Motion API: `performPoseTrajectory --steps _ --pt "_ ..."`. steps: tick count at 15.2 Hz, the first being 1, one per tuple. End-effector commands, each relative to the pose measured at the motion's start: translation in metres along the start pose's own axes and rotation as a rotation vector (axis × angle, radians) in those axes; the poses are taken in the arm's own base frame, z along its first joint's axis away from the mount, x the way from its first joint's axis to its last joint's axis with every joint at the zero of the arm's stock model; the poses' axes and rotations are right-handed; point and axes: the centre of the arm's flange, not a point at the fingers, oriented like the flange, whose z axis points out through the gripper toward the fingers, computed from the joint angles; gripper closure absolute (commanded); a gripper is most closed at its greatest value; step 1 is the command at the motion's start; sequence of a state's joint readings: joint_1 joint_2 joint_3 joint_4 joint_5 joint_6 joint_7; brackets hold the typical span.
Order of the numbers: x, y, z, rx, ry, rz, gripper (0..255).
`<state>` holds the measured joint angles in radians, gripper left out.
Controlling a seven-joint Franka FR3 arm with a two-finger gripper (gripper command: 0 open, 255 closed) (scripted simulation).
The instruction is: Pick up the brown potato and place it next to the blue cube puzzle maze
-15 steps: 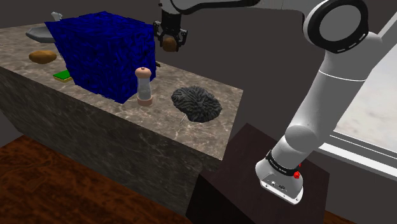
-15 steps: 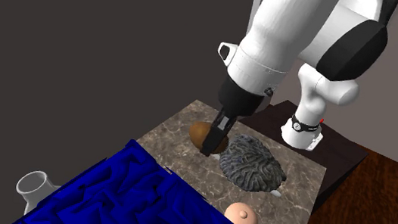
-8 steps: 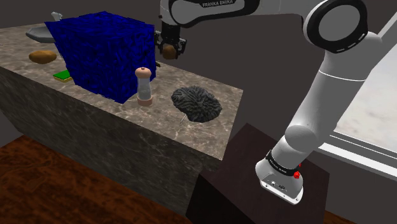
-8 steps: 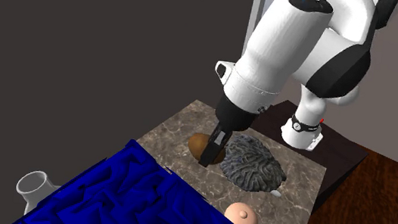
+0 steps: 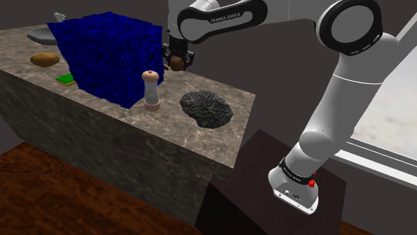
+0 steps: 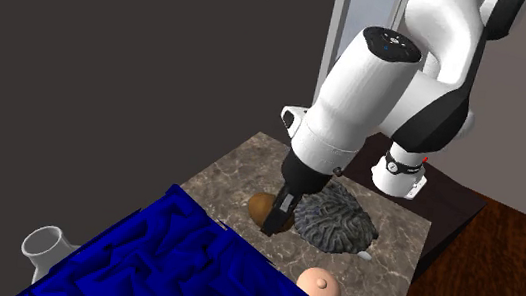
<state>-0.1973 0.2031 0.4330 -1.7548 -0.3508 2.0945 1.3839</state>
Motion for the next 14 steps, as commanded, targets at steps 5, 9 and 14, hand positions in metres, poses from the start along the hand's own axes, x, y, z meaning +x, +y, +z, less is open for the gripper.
performPoseTrajectory --steps 5,9,14 --pt "-0.007 0.003 0.03 0.0 0.0 0.0 255" --pt "-0.013 0.005 0.05 0.0 0.0 0.0 255" --pt "-0.02 0.008 0.075 0.0 0.0 0.0 255"
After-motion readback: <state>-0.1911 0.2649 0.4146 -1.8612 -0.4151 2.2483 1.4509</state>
